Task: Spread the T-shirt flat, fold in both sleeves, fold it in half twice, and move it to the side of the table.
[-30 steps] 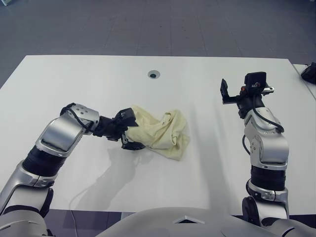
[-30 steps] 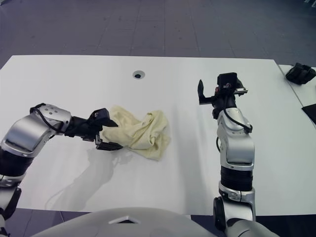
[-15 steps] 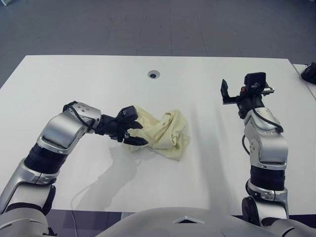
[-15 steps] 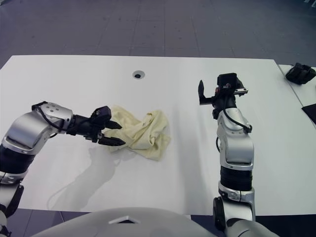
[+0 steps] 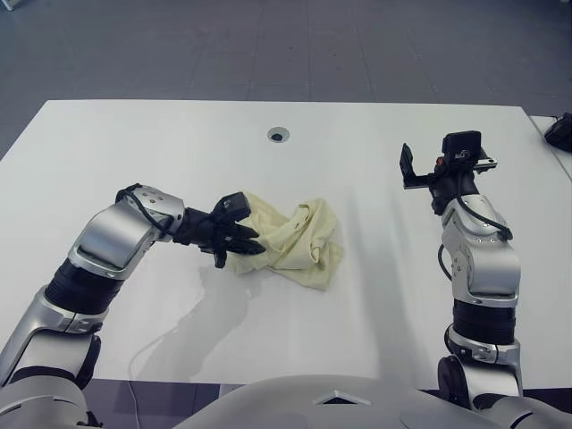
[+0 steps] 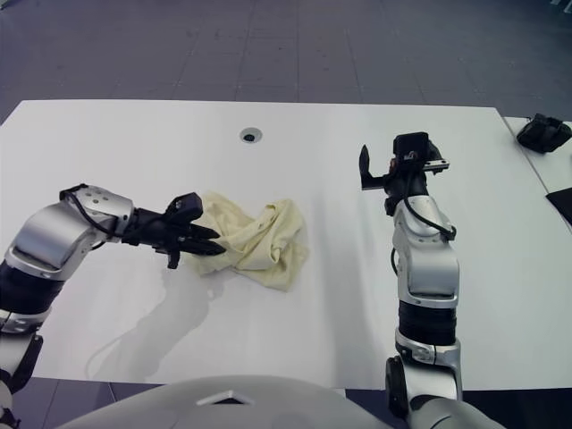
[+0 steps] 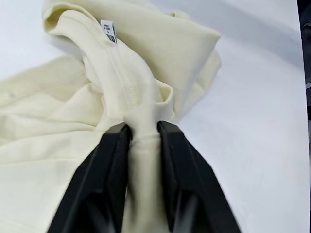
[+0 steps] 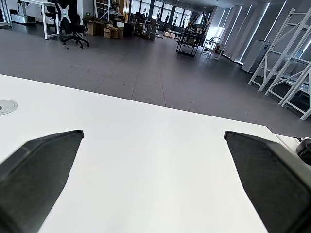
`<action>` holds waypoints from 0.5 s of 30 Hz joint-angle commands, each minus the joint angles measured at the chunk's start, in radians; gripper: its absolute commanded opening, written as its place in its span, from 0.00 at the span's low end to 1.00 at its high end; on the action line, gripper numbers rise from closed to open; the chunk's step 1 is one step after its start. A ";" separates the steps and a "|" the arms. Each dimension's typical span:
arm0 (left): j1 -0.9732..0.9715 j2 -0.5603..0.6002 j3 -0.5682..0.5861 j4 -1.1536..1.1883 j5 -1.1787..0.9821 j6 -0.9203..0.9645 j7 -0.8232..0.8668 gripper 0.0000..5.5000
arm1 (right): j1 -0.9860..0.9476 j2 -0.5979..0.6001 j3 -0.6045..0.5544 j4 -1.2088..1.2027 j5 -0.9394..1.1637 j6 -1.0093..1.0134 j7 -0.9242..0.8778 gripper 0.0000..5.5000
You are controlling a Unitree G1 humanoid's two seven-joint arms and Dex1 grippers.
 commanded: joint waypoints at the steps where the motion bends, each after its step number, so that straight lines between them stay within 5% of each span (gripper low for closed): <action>1: -0.016 0.006 0.010 -0.032 -0.009 0.008 0.004 0.06 | 0.008 0.003 0.006 -0.002 -0.004 0.000 0.000 0.98; 7: -0.003 0.053 0.041 -0.158 -0.042 0.018 -0.005 0.01 | -0.001 -0.018 0.024 -0.004 0.010 0.009 0.045 0.98; 15: 0.078 0.153 -0.019 -0.323 -0.029 -0.002 -0.017 0.01 | -0.095 -0.226 0.171 0.017 0.094 -0.022 0.444 0.98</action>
